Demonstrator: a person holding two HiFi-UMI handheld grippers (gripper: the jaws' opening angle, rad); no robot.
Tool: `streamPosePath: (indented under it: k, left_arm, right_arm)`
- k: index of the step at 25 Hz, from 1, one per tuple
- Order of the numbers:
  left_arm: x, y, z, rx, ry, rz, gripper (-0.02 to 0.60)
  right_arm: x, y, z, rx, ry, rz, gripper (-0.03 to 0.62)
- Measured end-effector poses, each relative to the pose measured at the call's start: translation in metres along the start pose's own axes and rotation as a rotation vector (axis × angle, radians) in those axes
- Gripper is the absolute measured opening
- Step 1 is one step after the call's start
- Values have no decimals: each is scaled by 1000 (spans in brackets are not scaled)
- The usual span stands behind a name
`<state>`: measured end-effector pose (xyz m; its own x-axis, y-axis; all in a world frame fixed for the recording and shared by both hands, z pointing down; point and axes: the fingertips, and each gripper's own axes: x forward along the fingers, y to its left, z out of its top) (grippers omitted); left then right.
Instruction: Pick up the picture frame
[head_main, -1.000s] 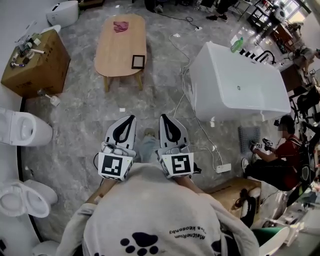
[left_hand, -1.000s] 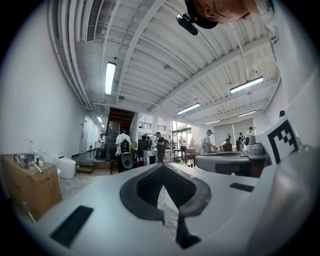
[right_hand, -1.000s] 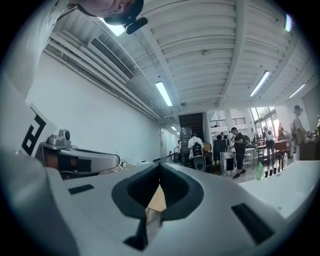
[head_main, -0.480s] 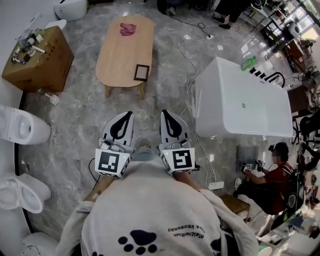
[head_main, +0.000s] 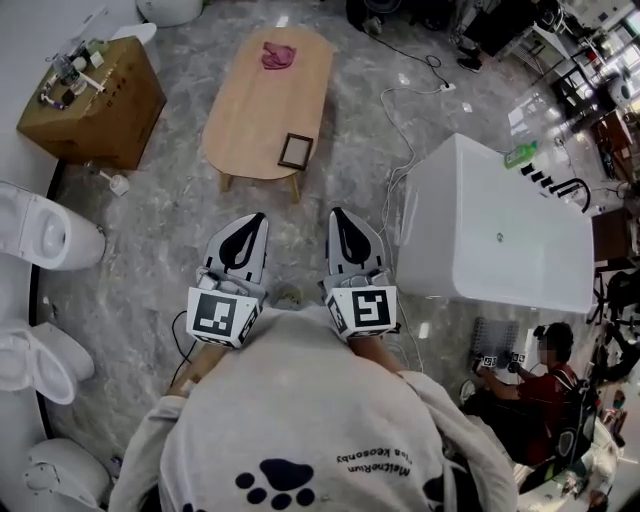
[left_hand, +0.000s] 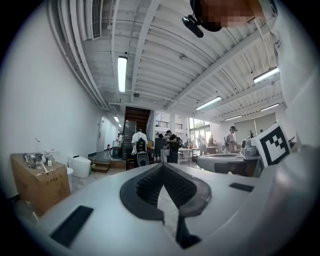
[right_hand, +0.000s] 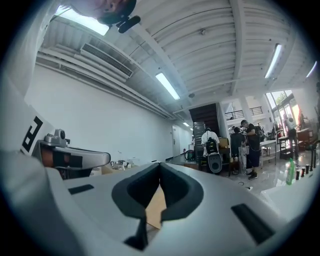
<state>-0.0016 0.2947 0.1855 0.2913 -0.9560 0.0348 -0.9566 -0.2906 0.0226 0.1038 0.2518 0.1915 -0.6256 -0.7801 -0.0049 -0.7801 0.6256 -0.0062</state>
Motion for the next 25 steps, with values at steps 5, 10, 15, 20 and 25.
streamPosePath:
  k: [5,10,15,20,25]
  left_arm:
    - [11,2,-2,-2,13,10,8]
    - [18,7,-10,-14,15,12,8]
    - [35,15,-15,-51,13,-4,8]
    - [66,25,-17,-52,25,-42,8]
    - [103,35,-22,-52,53,-88,8]
  right_arm:
    - [8,-7,-3,19,16,18,8]
    - [15,-9,-10,21,27,23,8]
    - [26,-18,-12,7,25,6,8]
    - [43,-36,-16,18,46,-36,8]
    - [73,-53,-27,38,75,-62,8]
